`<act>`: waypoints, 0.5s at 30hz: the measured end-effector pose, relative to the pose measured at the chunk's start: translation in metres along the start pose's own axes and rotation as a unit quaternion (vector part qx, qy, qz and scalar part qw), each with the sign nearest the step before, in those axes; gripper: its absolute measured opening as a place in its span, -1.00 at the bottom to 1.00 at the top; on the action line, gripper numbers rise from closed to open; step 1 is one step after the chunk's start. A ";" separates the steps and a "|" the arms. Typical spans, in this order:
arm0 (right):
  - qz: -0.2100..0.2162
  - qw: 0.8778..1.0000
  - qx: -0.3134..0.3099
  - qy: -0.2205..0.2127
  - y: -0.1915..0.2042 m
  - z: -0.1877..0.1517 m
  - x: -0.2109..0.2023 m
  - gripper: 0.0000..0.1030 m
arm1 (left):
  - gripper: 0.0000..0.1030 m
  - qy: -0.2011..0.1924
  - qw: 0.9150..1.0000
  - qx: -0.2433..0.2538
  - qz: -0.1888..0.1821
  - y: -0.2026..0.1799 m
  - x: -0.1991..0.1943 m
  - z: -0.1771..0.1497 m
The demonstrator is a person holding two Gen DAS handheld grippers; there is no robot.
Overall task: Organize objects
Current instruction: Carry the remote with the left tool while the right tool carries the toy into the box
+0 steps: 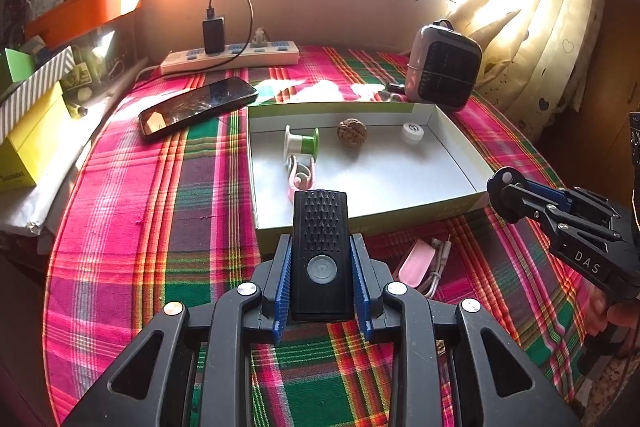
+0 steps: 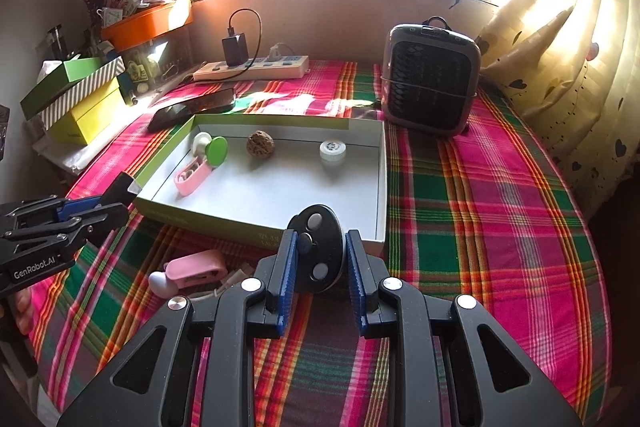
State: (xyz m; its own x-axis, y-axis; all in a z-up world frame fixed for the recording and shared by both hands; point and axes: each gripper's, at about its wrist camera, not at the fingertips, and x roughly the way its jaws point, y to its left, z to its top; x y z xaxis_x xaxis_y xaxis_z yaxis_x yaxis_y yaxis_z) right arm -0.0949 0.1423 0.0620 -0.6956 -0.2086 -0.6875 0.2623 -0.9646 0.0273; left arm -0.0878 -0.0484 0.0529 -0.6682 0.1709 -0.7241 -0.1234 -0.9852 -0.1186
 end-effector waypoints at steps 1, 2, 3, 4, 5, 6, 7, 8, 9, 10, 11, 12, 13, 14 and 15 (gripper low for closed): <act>0.000 1.000 -0.001 -0.001 0.000 0.002 0.000 -0.51 | -0.51 0.000 1.000 0.000 0.000 0.000 0.000 0.001; -0.001 1.000 0.000 -0.002 -0.001 0.003 0.000 -0.51 | -0.51 -0.001 1.000 -0.001 0.000 0.000 0.001 0.002; 0.000 1.000 0.000 -0.003 -0.001 0.005 0.000 -0.51 | -0.51 -0.001 1.000 -0.001 0.000 0.000 0.001 0.004; 0.000 1.000 0.000 -0.004 -0.002 0.007 0.000 -0.51 | -0.51 -0.001 1.000 0.000 0.000 0.000 0.002 0.005; 0.000 1.000 -0.001 -0.005 -0.002 0.008 0.000 -0.51 | -0.51 -0.001 1.000 -0.001 0.000 0.000 0.002 0.007; 0.000 1.000 -0.001 -0.005 -0.002 0.010 0.001 -0.51 | -0.51 -0.001 1.000 -0.001 0.000 0.000 0.003 0.009; 0.000 1.000 -0.001 -0.005 -0.002 0.012 0.001 -0.51 | -0.51 -0.002 1.000 -0.001 -0.001 -0.001 0.003 0.011; 0.001 1.000 -0.002 -0.005 -0.002 0.014 0.002 -0.51 | -0.51 -0.002 1.000 -0.001 -0.002 -0.001 0.004 0.013; 0.001 1.000 -0.002 -0.006 -0.002 0.015 0.003 -0.51 | -0.51 -0.003 1.000 0.000 -0.003 -0.002 0.005 0.015; 0.002 1.000 -0.003 -0.006 -0.002 0.017 0.004 -0.51 | -0.51 -0.004 1.000 0.001 -0.003 -0.003 0.006 0.017; 0.002 1.000 -0.004 -0.006 -0.003 0.019 0.004 -0.51 | -0.51 -0.004 1.000 0.001 -0.003 -0.003 0.007 0.019; 0.002 1.000 -0.005 -0.006 -0.003 0.021 0.005 -0.51 | -0.51 -0.004 1.000 0.002 -0.005 -0.004 0.008 0.021; 0.001 1.000 -0.005 -0.007 -0.003 0.023 0.006 -0.51 | -0.51 -0.004 1.000 0.002 -0.005 -0.004 0.009 0.023; 0.001 1.000 -0.005 -0.007 -0.004 0.025 0.006 -0.51 | -0.51 -0.004 1.000 0.002 -0.006 -0.005 0.010 0.024; 0.002 1.000 -0.006 -0.008 -0.005 0.027 0.007 -0.51 | -0.51 -0.003 1.000 0.003 -0.007 -0.005 0.011 0.026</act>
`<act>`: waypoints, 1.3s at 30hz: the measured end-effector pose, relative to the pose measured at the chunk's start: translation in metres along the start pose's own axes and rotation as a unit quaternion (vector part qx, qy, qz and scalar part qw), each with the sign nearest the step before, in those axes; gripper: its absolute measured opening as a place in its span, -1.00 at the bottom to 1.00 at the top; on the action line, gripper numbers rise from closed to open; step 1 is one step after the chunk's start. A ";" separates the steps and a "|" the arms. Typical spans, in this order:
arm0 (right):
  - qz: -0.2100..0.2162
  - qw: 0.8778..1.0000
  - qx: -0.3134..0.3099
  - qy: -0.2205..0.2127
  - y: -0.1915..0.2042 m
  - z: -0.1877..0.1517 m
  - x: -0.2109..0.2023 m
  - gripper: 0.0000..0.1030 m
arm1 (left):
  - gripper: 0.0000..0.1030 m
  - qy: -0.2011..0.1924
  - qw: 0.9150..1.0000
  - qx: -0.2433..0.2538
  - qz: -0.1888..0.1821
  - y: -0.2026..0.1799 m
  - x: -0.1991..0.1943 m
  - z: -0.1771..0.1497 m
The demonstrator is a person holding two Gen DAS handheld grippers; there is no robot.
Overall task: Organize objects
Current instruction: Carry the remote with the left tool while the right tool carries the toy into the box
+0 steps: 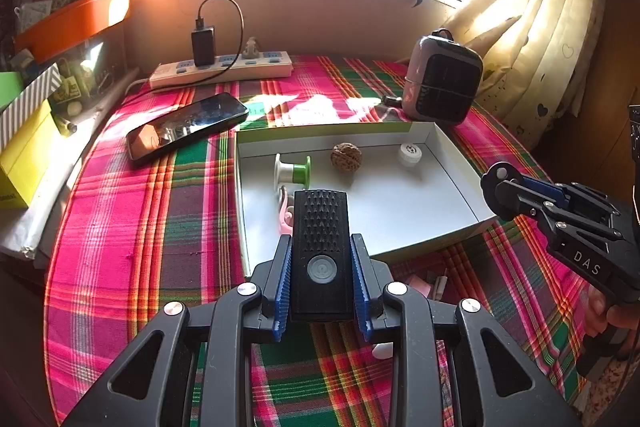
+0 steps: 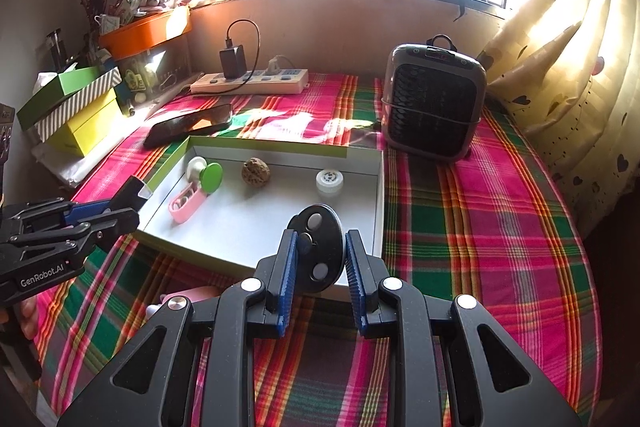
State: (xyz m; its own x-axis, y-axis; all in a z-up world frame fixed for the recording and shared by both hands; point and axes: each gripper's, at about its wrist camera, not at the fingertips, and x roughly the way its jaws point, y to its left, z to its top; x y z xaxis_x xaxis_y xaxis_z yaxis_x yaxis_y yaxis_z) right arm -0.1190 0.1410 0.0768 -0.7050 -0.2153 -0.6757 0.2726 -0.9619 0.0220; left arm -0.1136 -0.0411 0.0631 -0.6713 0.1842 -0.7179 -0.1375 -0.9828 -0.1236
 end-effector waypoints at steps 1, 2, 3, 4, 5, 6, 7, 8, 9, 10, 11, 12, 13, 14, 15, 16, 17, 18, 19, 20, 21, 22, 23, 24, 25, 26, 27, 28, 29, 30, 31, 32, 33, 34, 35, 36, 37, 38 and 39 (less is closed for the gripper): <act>0.000 1.000 0.000 0.000 0.000 0.002 0.001 -0.51 | -0.51 0.000 1.000 0.001 0.000 -0.001 0.001 0.002; 0.000 1.000 0.000 -0.001 -0.001 0.004 0.002 -0.51 | -0.51 0.001 1.000 0.001 0.000 -0.001 0.002 0.003; 0.000 1.000 -0.001 -0.001 -0.002 0.006 0.003 -0.51 | -0.51 0.001 1.000 0.000 -0.001 -0.001 0.004 0.005; 0.000 1.000 -0.001 0.000 -0.002 0.008 0.004 -0.51 | -0.51 0.001 1.000 -0.001 -0.003 -0.001 0.004 0.007; -0.001 1.000 -0.003 0.000 -0.002 0.011 0.006 -0.51 | -0.51 0.001 1.000 -0.003 -0.005 -0.001 0.005 0.010; -0.001 1.000 -0.004 0.000 -0.002 0.013 0.007 -0.51 | -0.51 0.001 1.000 -0.002 -0.005 -0.002 0.006 0.012; -0.002 1.000 -0.006 0.000 -0.002 0.015 0.008 -0.51 | -0.51 0.000 1.000 -0.001 -0.005 -0.003 0.007 0.013; -0.002 1.000 -0.007 0.000 -0.002 0.017 0.009 -0.51 | -0.51 0.000 1.000 0.000 -0.005 -0.003 0.009 0.015; -0.002 1.000 -0.008 -0.001 -0.002 0.019 0.010 -0.51 | -0.51 0.001 1.000 0.001 -0.006 -0.004 0.010 0.017; -0.002 1.000 -0.009 -0.002 -0.002 0.021 0.011 -0.51 | -0.51 0.001 1.000 0.001 -0.007 -0.004 0.012 0.019; -0.002 1.000 -0.008 -0.002 -0.002 0.023 0.012 -0.51 | -0.51 0.002 1.000 0.000 -0.008 -0.005 0.013 0.021; -0.002 1.000 -0.007 -0.002 -0.003 0.025 0.014 -0.51 | -0.51 0.002 1.000 -0.001 -0.009 -0.005 0.015 0.023; 0.000 1.000 -0.007 -0.001 -0.004 0.027 0.016 -0.51 | -0.51 0.002 1.000 0.000 -0.009 -0.006 0.016 0.025; 0.001 1.000 -0.005 0.000 -0.005 0.029 0.018 -0.51 | -0.51 0.003 1.000 0.000 -0.010 -0.006 0.018 0.027; 0.001 1.000 -0.004 0.001 -0.006 0.030 0.020 -0.51 | -0.51 0.004 1.000 -0.001 -0.010 -0.007 0.020 0.028; 0.003 1.000 -0.003 0.002 -0.007 0.032 0.022 -0.51 | -0.51 0.004 1.000 0.000 -0.012 -0.008 0.022 0.029; 0.006 1.000 -0.003 0.004 -0.008 0.034 0.024 -0.51 | -0.51 0.005 1.000 0.001 -0.012 -0.009 0.025 0.031; 0.008 1.000 -0.003 0.007 -0.008 0.036 0.028 -0.51 | -0.51 0.008 1.000 0.000 -0.011 -0.010 0.028 0.032; 0.009 1.000 -0.004 0.010 -0.008 0.037 0.031 -0.51 | -0.51 0.011 1.000 0.000 -0.012 -0.010 0.031 0.033; 0.009 1.000 -0.007 0.013 -0.007 0.037 0.035 -0.51 | -0.51 0.014 1.000 0.000 -0.012 -0.011 0.035 0.034; 0.009 1.000 -0.009 0.017 -0.007 0.038 0.039 -0.51 | -0.51 0.017 1.000 -0.002 -0.012 -0.011 0.039 0.034; 0.009 1.000 -0.008 0.022 -0.007 0.037 0.043 -0.51 | -0.51 0.019 1.000 -0.002 -0.012 -0.011 0.042 0.035; 0.011 1.000 -0.007 0.026 -0.008 0.037 0.047 -0.51 | -0.51 0.021 1.000 -0.001 -0.012 -0.012 0.045 0.035; 0.012 0.999 -0.006 0.031 -0.008 0.036 0.052 -0.51 | -0.51 0.023 1.000 -0.002 -0.011 -0.012 0.048 0.036; 0.013 0.999 -0.004 0.037 -0.008 0.035 0.057 -0.51 | -0.51 0.026 1.000 -0.002 -0.012 -0.012 0.051 0.036; 0.015 0.999 -0.003 0.042 -0.009 0.034 0.061 -0.51 | -0.51 0.028 1.000 -0.002 -0.013 -0.013 0.054 0.037; 0.017 0.999 -0.003 0.047 -0.009 0.032 0.066 -0.51 | -0.51 0.032 0.999 -0.002 -0.011 -0.013 0.058 0.037; 0.019 0.998 -0.002 0.052 -0.009 0.031 0.070 -0.51 | -0.51 0.034 0.999 -0.001 -0.011 -0.013 0.060 0.037; 0.020 0.998 -0.002 0.055 -0.010 0.029 0.073 -0.51 | -0.51 0.036 0.999 0.002 -0.010 -0.014 0.063 0.037; 0.020 0.998 -0.002 0.059 -0.010 0.028 0.076 -0.51 | -0.51 0.039 0.999 0.003 -0.008 -0.015 0.067 0.037; 0.021 0.998 -0.001 0.063 -0.011 0.027 0.079 -0.51 | -0.51 0.042 0.999 0.003 -0.006 -0.015 0.070 0.037; 0.021 0.998 -0.001 0.067 -0.011 0.026 0.082 -0.51 | -0.51 0.043 0.999 0.004 -0.005 -0.015 0.072 0.037; 0.020 0.997 0.000 0.069 -0.012 0.026 0.084 -0.51 | -0.51 0.046 0.999 0.003 -0.004 -0.015 0.075 0.037; 0.020 0.997 0.000 0.072 -0.013 0.025 0.086 -0.51 | -0.51 0.047 0.999 0.003 -0.004 -0.015 0.077 0.037; 0.020 0.997 -0.001 0.073 -0.013 0.025 0.088 -0.51 | -0.51 0.047 0.999 0.005 -0.003 -0.015 0.079 0.037; 0.019 0.997 -0.002 0.074 -0.013 0.025 0.089 -0.51 | -0.51 0.048 0.999 0.006 -0.001 -0.015 0.081 0.037; 0.016 0.997 -0.004 0.074 -0.014 0.025 0.090 -0.51 | -0.51 0.049 0.999 0.008 0.001 -0.015 0.082 0.037; 0.012 0.997 -0.006 0.074 -0.014 0.025 0.091 -0.51 | -0.51 0.049 0.999 0.010 0.003 -0.015 0.084 0.037; 0.011 0.997 -0.006 0.074 -0.015 0.025 0.092 -0.51 | -0.51 0.050 0.999 0.011 0.006 -0.015 0.085 0.037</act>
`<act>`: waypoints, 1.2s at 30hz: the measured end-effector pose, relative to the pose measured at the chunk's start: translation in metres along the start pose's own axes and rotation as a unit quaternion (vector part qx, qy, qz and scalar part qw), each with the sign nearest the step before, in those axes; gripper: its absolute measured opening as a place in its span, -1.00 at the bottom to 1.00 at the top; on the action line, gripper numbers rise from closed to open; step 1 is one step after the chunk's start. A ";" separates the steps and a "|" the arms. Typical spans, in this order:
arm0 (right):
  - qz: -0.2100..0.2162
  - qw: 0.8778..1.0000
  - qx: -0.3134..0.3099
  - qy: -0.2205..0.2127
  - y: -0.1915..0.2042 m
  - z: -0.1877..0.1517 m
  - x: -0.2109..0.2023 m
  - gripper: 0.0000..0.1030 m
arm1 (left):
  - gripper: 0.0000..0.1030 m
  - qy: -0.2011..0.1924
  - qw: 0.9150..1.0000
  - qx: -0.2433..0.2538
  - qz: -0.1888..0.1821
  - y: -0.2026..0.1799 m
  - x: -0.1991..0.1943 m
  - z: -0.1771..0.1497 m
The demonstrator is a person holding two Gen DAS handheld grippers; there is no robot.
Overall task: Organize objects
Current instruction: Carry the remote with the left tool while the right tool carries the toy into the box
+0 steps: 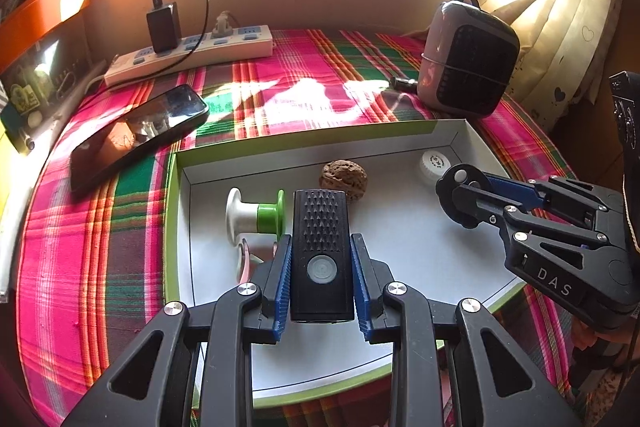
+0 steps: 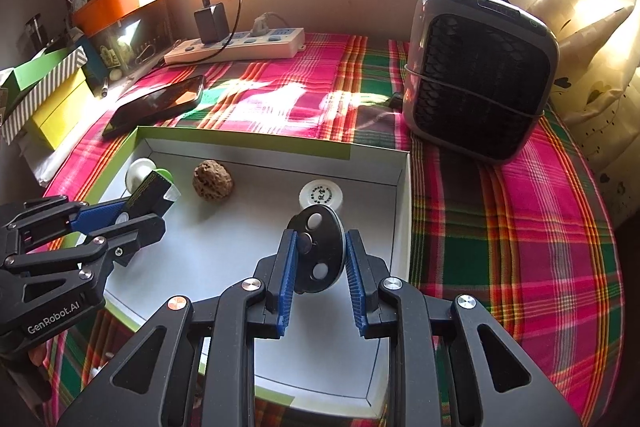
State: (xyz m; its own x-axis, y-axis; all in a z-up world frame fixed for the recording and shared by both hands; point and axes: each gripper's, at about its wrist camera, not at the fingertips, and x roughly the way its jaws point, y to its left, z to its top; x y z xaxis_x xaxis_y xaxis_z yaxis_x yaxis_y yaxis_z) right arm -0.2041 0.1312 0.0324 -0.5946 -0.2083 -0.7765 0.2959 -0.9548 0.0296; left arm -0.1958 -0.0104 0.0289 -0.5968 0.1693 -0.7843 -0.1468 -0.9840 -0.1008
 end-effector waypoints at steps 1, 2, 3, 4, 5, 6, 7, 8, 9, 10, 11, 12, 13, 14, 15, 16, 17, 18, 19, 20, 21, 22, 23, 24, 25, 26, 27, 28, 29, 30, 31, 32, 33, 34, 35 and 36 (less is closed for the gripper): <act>0.000 1.000 0.001 0.001 -0.001 0.000 0.001 -0.51 | -0.51 0.001 1.000 -0.001 0.001 0.001 0.002 0.000; -0.001 1.000 0.001 0.001 -0.001 0.000 0.002 -0.51 | -0.51 0.003 1.000 -0.001 0.001 0.001 0.003 0.000; -0.004 1.000 0.000 0.001 -0.001 0.000 0.003 -0.51 | -0.51 0.005 1.000 -0.003 0.003 0.002 0.005 0.000; -0.007 1.000 -0.001 0.002 -0.002 0.000 0.005 -0.51 | -0.51 0.006 1.000 -0.002 0.005 0.002 0.007 0.001; -0.009 1.000 -0.001 0.003 -0.002 0.000 0.006 -0.51 | -0.51 0.006 1.000 0.000 0.008 0.002 0.008 0.001; -0.010 1.000 -0.003 0.002 -0.002 0.000 0.007 -0.51 | -0.51 0.007 1.000 -0.001 0.009 0.003 0.010 0.001; -0.012 1.000 -0.005 0.000 -0.002 0.001 0.007 -0.51 | -0.51 0.008 1.000 -0.004 0.008 0.004 0.011 0.001; -0.015 1.000 -0.008 -0.002 -0.001 0.001 0.007 -0.51 | -0.51 0.009 1.000 -0.007 0.007 0.005 0.012 0.001; -0.019 1.000 -0.011 -0.003 0.000 0.002 0.008 -0.51 | -0.51 0.008 1.000 -0.008 0.008 0.006 0.013 0.002; -0.022 1.000 -0.013 -0.004 0.000 0.002 0.008 -0.51 | -0.51 0.008 1.000 -0.007 0.012 0.006 0.013 0.002; -0.023 1.000 -0.014 -0.005 0.000 0.002 0.009 -0.51 | -0.51 0.007 1.000 -0.005 0.013 0.006 0.013 0.003; -0.023 1.000 -0.015 -0.006 0.000 0.002 0.009 -0.51 | -0.51 0.007 1.000 -0.006 0.013 0.006 0.014 0.003; -0.023 1.000 -0.015 -0.007 0.000 0.003 0.009 -0.51 | -0.51 0.006 1.000 -0.007 0.012 0.006 0.014 0.003; -0.023 1.000 -0.015 -0.007 0.000 0.003 0.009 -0.51 | -0.51 0.007 1.000 -0.008 0.011 0.006 0.014 0.003; -0.023 1.000 -0.016 -0.007 0.000 0.003 0.009 -0.51 | -0.51 0.006 1.000 -0.008 0.011 0.006 0.014 0.003; -0.024 1.000 -0.018 -0.007 0.001 0.003 0.009 -0.51 | -0.51 0.007 1.000 -0.008 0.011 0.006 0.014 0.003; -0.025 0.999 -0.019 -0.008 0.001 0.003 0.009 -0.51 | -0.51 0.007 1.000 -0.007 0.012 0.006 0.014 0.003; -0.025 0.999 -0.020 -0.008 0.001 0.002 0.009 -0.51 | -0.51 0.007 1.000 -0.007 0.011 0.006 0.014 0.003; -0.026 0.999 -0.021 -0.009 0.002 0.002 0.009 -0.51 | -0.51 0.006 1.000 -0.007 0.012 0.006 0.014 0.003; -0.027 0.999 -0.021 -0.009 0.002 0.002 0.009 -0.51 | -0.51 0.007 1.000 -0.007 0.013 0.006 0.014 0.003; -0.028 0.999 -0.022 -0.010 0.003 0.002 0.009 -0.51 | -0.51 0.006 1.000 -0.007 0.012 0.006 0.014 0.003; -0.030 0.999 -0.024 -0.010 0.003 0.002 0.009 -0.51 | -0.50 0.006 1.000 -0.007 0.012 0.007 0.014 0.003; -0.031 0.999 -0.025 -0.011 0.004 0.002 0.009 -0.51 | -0.50 0.007 1.000 -0.006 0.014 0.007 0.014 0.003; -0.033 0.999 -0.026 -0.010 0.005 0.002 0.009 -0.51 | -0.50 0.006 1.000 -0.005 0.016 0.007 0.014 0.003; -0.034 0.999 -0.027 -0.009 0.005 0.001 0.010 -0.48 | -0.50 0.006 1.000 -0.004 0.017 0.007 0.014 0.002; -0.035 0.999 -0.028 -0.009 0.005 0.001 0.010 -0.46 | -0.50 0.006 1.000 -0.004 0.018 0.007 0.013 0.002; -0.036 0.999 -0.030 -0.009 0.006 0.001 0.010 -0.46 | -0.50 0.006 1.000 -0.004 0.019 0.007 0.013 0.002; -0.037 0.999 -0.032 -0.009 0.007 0.001 0.011 -0.43 | -0.49 0.006 1.000 -0.005 0.019 0.007 0.013 0.002; -0.036 0.999 -0.033 -0.009 0.008 0.001 0.011 -0.39 | -0.48 0.006 1.000 -0.005 0.018 0.007 0.013 0.002; -0.035 0.999 -0.034 -0.009 0.008 0.001 0.011 -0.37 | -0.47 0.007 1.000 -0.006 0.017 0.007 0.013 0.002; -0.034 0.999 -0.035 -0.008 0.009 0.000 0.011 -0.33 | -0.46 0.007 1.000 -0.005 0.017 0.006 0.013 0.002; -0.035 0.999 -0.035 -0.008 0.009 0.000 0.011 -0.31 | -0.45 0.007 1.000 -0.005 0.018 0.007 0.013 0.002; -0.036 0.999 -0.035 -0.008 0.010 0.000 0.011 -0.31 | -0.42 0.006 1.000 -0.006 0.017 0.007 0.013 0.002; -0.036 0.999 -0.035 -0.009 0.009 0.000 0.011 -0.31 | -0.40 0.006 1.000 -0.006 0.017 0.007 0.013 0.002; -0.035 0.999 -0.034 -0.009 0.009 -0.001 0.011 -0.31 | -0.39 0.007 1.000 -0.006 0.017 0.007 0.013 0.002; -0.036 0.999 -0.034 -0.009 0.010 -0.001 0.011 -0.30 | -0.37 0.007 1.000 -0.005 0.017 0.006 0.013 0.002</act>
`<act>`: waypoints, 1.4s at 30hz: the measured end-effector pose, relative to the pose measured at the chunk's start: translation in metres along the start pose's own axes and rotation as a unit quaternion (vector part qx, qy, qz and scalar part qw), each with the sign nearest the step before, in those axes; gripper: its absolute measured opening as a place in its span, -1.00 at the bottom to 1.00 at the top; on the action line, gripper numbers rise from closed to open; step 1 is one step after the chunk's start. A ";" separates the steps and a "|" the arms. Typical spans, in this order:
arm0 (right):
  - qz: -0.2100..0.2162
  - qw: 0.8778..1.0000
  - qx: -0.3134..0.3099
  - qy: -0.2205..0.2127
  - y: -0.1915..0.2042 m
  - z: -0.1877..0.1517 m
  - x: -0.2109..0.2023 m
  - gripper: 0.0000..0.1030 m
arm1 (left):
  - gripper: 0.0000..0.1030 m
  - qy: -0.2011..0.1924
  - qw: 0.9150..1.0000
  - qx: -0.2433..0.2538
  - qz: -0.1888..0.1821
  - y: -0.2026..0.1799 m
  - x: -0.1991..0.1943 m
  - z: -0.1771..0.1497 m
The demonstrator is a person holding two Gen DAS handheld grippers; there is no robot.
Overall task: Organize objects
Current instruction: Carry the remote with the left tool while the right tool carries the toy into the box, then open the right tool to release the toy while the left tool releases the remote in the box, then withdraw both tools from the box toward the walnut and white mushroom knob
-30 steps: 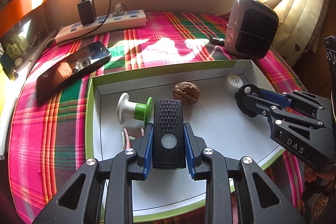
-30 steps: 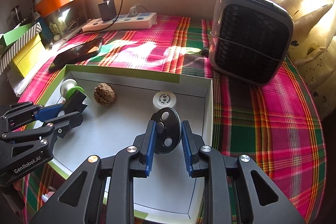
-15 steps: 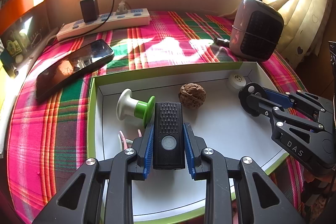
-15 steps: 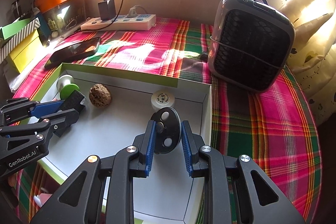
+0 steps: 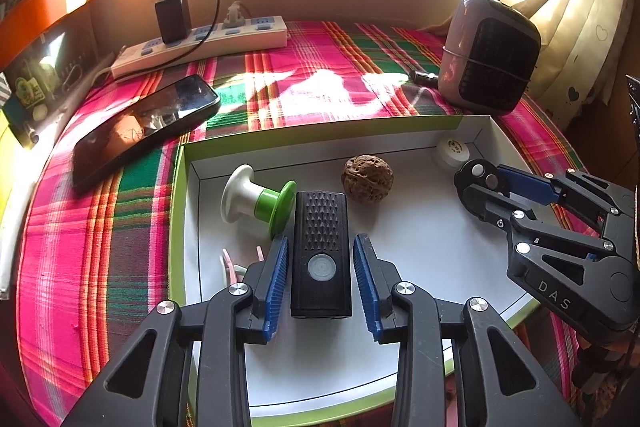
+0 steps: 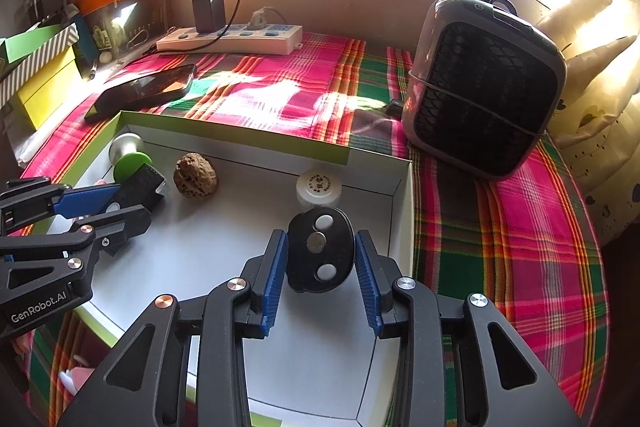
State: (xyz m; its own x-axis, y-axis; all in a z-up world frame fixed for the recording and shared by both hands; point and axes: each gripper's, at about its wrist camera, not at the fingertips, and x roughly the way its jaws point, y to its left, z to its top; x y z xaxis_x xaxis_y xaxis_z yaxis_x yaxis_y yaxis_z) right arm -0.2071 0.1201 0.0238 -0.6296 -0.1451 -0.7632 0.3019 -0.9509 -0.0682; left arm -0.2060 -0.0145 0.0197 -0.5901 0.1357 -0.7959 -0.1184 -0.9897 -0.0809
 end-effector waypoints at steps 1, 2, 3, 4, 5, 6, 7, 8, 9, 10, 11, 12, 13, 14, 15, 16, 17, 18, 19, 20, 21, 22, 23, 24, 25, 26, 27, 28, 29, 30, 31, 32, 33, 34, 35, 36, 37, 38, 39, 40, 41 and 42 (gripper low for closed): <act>0.000 1.000 0.001 0.000 0.000 0.000 0.000 -0.29 | -0.37 0.000 1.000 0.000 0.000 0.000 0.000 0.000; 0.001 1.000 0.002 -0.001 0.000 -0.001 -0.001 -0.24 | -0.37 0.000 1.000 0.000 0.000 0.000 -0.001 0.000; 0.002 1.000 0.003 -0.002 0.000 -0.001 -0.002 -0.21 | -0.35 -0.001 1.000 0.000 -0.002 0.000 -0.001 0.000; 0.003 1.000 0.004 -0.003 0.000 -0.001 -0.002 -0.17 | -0.34 -0.002 1.000 -0.001 -0.002 0.001 -0.001 0.000; 0.004 1.000 0.005 -0.004 0.000 -0.001 -0.003 -0.16 | -0.33 -0.003 1.000 -0.002 0.000 0.001 -0.002 -0.001; 0.005 1.000 0.006 -0.004 0.000 -0.002 -0.004 -0.16 | -0.33 -0.004 1.000 -0.002 0.000 0.001 -0.003 -0.001; 0.007 1.000 0.006 -0.005 0.001 -0.002 -0.005 -0.16 | -0.33 -0.006 1.000 -0.003 0.001 0.001 -0.006 -0.002; 0.007 1.000 0.007 -0.006 0.001 -0.002 -0.006 -0.16 | -0.32 -0.008 1.000 -0.003 0.001 0.000 -0.008 -0.003; 0.006 1.000 0.007 -0.008 0.002 -0.002 -0.008 -0.16 | -0.31 -0.009 1.000 -0.002 0.001 0.000 -0.010 -0.004; 0.007 1.000 0.008 -0.009 0.002 -0.002 -0.009 -0.16 | -0.30 -0.009 1.000 -0.002 0.000 0.000 -0.011 -0.004; 0.008 1.000 0.008 -0.010 0.002 -0.002 -0.010 -0.15 | -0.30 -0.009 1.000 -0.003 -0.002 0.000 -0.012 -0.005; 0.009 1.000 0.009 -0.012 0.003 -0.002 -0.012 -0.15 | -0.30 -0.009 1.000 -0.004 -0.004 0.000 -0.013 -0.006; 0.010 1.000 0.009 -0.013 0.003 -0.003 -0.013 -0.15 | -0.30 -0.009 1.000 -0.004 -0.002 0.000 -0.014 -0.006; 0.010 1.000 0.009 -0.014 0.004 -0.003 -0.015 -0.14 | -0.30 -0.010 1.000 -0.003 -0.002 -0.001 -0.015 -0.007; 0.009 1.000 0.009 -0.015 0.004 -0.004 -0.016 -0.14 | -0.30 -0.011 1.000 -0.003 -0.002 -0.001 -0.017 -0.007; 0.009 1.000 0.010 -0.016 0.005 -0.004 -0.018 -0.13 | -0.29 -0.012 1.000 -0.004 -0.001 0.000 -0.018 -0.008; 0.010 1.000 0.011 -0.017 0.005 -0.005 -0.019 -0.13 | -0.29 -0.014 1.000 -0.004 -0.002 0.000 -0.020 -0.009; 0.011 1.000 0.012 -0.017 0.006 -0.005 -0.020 -0.13 | -0.29 -0.015 1.000 -0.003 -0.004 -0.001 -0.022 -0.010; 0.011 1.000 0.012 -0.018 0.006 -0.006 -0.021 -0.12 | -0.29 -0.016 1.000 -0.004 -0.004 0.000 -0.024 -0.011; 0.011 1.000 0.013 -0.019 0.006 -0.007 -0.023 -0.11 | -0.29 -0.018 1.000 -0.004 -0.005 0.000 -0.026 -0.012; 0.012 1.000 0.013 -0.020 0.007 -0.008 -0.025 -0.11 | -0.29 -0.019 1.000 -0.004 -0.006 0.000 -0.028 -0.012; 0.013 1.000 0.014 -0.021 0.007 -0.009 -0.027 -0.10 | -0.29 -0.020 1.000 -0.006 -0.006 0.001 -0.031 -0.014; 0.014 1.000 0.015 -0.023 0.007 -0.011 -0.030 -0.10 | -0.29 -0.022 1.000 -0.006 -0.006 0.001 -0.033 -0.015; 0.015 0.999 0.016 -0.025 0.008 -0.012 -0.032 -0.09 | -0.29 -0.024 1.000 -0.008 -0.006 0.002 -0.035 -0.016; 0.016 0.999 0.017 -0.026 0.008 -0.013 -0.035 -0.09 | -0.29 -0.027 1.000 -0.011 -0.007 0.003 -0.038 -0.017; 0.017 0.999 0.018 -0.028 0.008 -0.014 -0.037 -0.08 | -0.29 -0.029 0.999 -0.011 -0.008 0.003 -0.041 -0.019; 0.017 0.999 0.018 -0.029 0.009 -0.016 -0.040 -0.08 | -0.29 -0.030 0.999 -0.011 -0.009 0.003 -0.043 -0.020; 0.018 0.999 0.019 -0.031 0.009 -0.017 -0.042 -0.08 | -0.29 -0.031 0.999 -0.011 -0.009 0.004 -0.045 -0.022; 0.018 0.999 0.018 -0.032 0.011 -0.019 -0.045 -0.08 | -0.29 -0.033 0.999 -0.010 -0.009 0.004 -0.048 -0.024; 0.018 0.999 0.018 -0.034 0.011 -0.020 -0.048 -0.08 | -0.29 -0.034 0.999 -0.009 -0.009 0.004 -0.051 -0.026; 0.019 0.999 0.018 -0.037 0.012 -0.022 -0.051 -0.08 | -0.29 -0.036 0.999 -0.011 -0.008 0.005 -0.053 -0.029; 0.020 0.999 0.018 -0.039 0.013 -0.023 -0.054 -0.08 | -0.29 -0.038 0.999 -0.012 -0.009 0.006 -0.055 -0.030; 0.020 0.999 0.019 -0.040 0.014 -0.025 -0.057 -0.08 | -0.29 -0.039 0.999 -0.014 -0.010 0.007 -0.058 -0.032; 0.021 0.999 0.019 -0.042 0.015 -0.027 -0.060 -0.08 | -0.29 -0.041 0.999 -0.016 -0.010 0.008 -0.060 -0.034; 0.023 0.999 0.019 -0.044 0.015 -0.029 -0.063 -0.08 | -0.29 -0.042 0.999 -0.016 -0.010 0.008 -0.062 -0.036; 0.024 0.998 0.018 -0.046 0.017 -0.031 -0.066 -0.08 | -0.29 -0.044 0.999 -0.016 -0.010 0.009 -0.065 -0.039; 0.025 0.998 0.017 -0.048 0.018 -0.033 -0.069 -0.08 | -0.29 -0.044 0.999 -0.018 -0.007 0.010 -0.066 -0.042; 0.027 0.998 0.015 -0.049 0.019 -0.035 -0.072 -0.08 | -0.29 -0.044 0.999 -0.019 -0.006 0.011 -0.068 -0.045; 0.028 0.998 0.014 -0.049 0.020 -0.037 -0.074 -0.08 | -0.29 -0.044 0.999 -0.022 -0.007 0.012 -0.070 -0.048; 0.031 0.998 0.012 -0.050 0.022 -0.040 -0.076 -0.08 | -0.29 -0.044 0.999 -0.024 -0.007 0.014 -0.072 -0.051; 0.033 0.998 0.011 -0.049 0.023 -0.042 -0.077 -0.08 | -0.29 -0.044 0.999 -0.025 -0.006 0.015 -0.073 -0.054; 0.034 0.998 0.010 -0.049 0.025 -0.044 -0.079 -0.08 | -0.29 -0.046 0.999 -0.024 -0.006 0.015 -0.075 -0.056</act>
State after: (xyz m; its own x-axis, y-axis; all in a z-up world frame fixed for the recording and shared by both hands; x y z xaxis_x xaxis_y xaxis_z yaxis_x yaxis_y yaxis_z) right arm -0.1181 0.1198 0.0538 -0.6748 -0.2351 -0.6995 0.3326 -0.9430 -0.0040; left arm -0.1185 -0.0422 0.0446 -0.6606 0.1489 -0.7358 -0.0892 -0.9888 -0.1201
